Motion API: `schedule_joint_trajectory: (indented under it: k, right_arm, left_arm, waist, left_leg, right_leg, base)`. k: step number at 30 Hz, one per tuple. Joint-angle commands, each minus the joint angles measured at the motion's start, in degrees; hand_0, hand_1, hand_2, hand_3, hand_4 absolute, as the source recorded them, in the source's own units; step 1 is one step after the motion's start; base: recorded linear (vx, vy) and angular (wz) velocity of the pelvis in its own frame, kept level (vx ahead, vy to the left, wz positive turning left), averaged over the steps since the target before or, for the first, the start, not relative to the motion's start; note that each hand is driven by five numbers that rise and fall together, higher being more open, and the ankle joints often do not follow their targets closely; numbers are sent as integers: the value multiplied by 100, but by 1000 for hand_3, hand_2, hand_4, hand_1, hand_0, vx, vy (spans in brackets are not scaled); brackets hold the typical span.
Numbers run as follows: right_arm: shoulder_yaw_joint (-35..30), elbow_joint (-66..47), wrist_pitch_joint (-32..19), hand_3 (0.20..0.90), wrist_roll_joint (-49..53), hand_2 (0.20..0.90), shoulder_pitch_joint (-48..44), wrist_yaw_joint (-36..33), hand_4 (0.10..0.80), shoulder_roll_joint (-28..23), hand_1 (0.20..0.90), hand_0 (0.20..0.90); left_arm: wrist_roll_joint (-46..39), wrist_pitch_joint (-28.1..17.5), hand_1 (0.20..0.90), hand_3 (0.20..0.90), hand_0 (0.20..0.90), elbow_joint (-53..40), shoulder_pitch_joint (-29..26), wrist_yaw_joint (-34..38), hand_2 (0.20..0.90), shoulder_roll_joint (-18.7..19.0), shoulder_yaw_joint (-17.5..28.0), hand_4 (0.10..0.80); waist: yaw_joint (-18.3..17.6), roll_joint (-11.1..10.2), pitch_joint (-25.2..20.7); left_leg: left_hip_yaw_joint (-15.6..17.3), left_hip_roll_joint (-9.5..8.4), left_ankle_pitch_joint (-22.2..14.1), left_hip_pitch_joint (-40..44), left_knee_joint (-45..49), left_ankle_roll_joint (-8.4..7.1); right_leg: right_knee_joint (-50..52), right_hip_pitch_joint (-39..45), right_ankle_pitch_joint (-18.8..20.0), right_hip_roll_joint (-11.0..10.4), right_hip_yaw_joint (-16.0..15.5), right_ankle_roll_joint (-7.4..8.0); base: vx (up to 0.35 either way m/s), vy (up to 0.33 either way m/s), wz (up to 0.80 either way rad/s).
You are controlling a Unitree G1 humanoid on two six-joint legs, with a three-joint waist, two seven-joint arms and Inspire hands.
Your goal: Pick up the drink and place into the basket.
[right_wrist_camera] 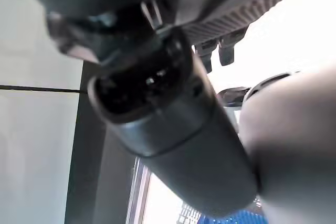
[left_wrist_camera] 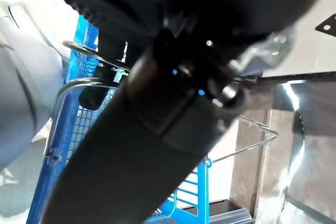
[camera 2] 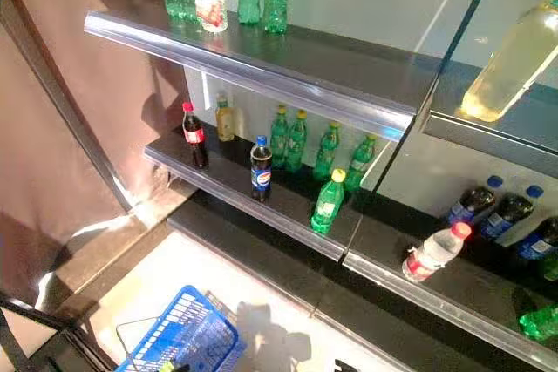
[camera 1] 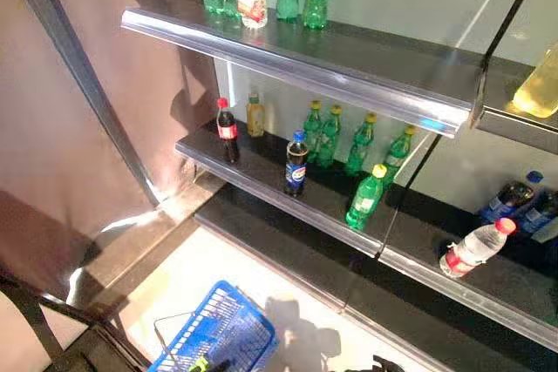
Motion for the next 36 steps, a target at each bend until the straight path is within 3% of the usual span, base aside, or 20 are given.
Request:
schedule_joint_trajectory:
  k: [1,14,25,28,34,36]
  right_arm:
    - [105,333,-60,900,-49,900,-193,-70,800,-117,900,900]
    - [135,342,-130,900,-233,900,-180,-161,800,-123,900,900]
    - [658,-65,-736,900,-1416,900,-302,-716,800,-222,900,900]
    - [1033,-763,-925,900,-1719,900,-344,-921,800,-396,900,900]
    - [1388,-3868,-212,900,-1700,900,-344,-1059,800,-1122,900,900]
    - [1284,-4898,-286,900,-1678,900,-305,-1146,800,-1456,900,900]
  left_arm:
    - [257,-389,300,200,300,-75,-363,-30,300,142,76,100]
    - [241,-461,300,200,300,-85,-349,-64,300,139,73,100]
    - [351,-393,300,200,300,-136,-399,-14,300,168,54,100]
    - [411,-314,300,200,300,-332,-389,54,300,193,26,100]
    - [534,-25,300,200,300,-998,-163,288,300,309,18,100]
    - [523,-57,300,200,300,-1109,-33,295,300,311,49,100]
  waist:
    - [-39,39,179]
    - [-2,-11,192]
    - [68,-56,234]
    - [115,-101,268]
    - [118,-205,311]
    - [83,-229,297]
  left_leg:
    - [-69,11,71,-141,-16,-20]
    - [-47,14,5,-40,-16,15]
    - [-119,4,-37,-38,75,22]
    - [-188,9,-45,-41,95,14]
    - [-236,47,-31,-83,109,6]
    - [-213,68,-35,-82,102,3]
  right_leg:
    - [26,479,-400,-125,5,196]
    - [26,568,-427,-137,-55,206]
    - [76,615,-446,-174,-114,209]
    - [73,639,-431,-193,-144,236]
    - [81,604,-405,-189,-171,261]
    - [76,586,-402,-181,-166,266]
  base:
    - [0,0,0]
    - [13,3,0]
    - [10,1,1]
    - [1,-26,12]
    - [-13,-49,2]
    - [0,-19,0]
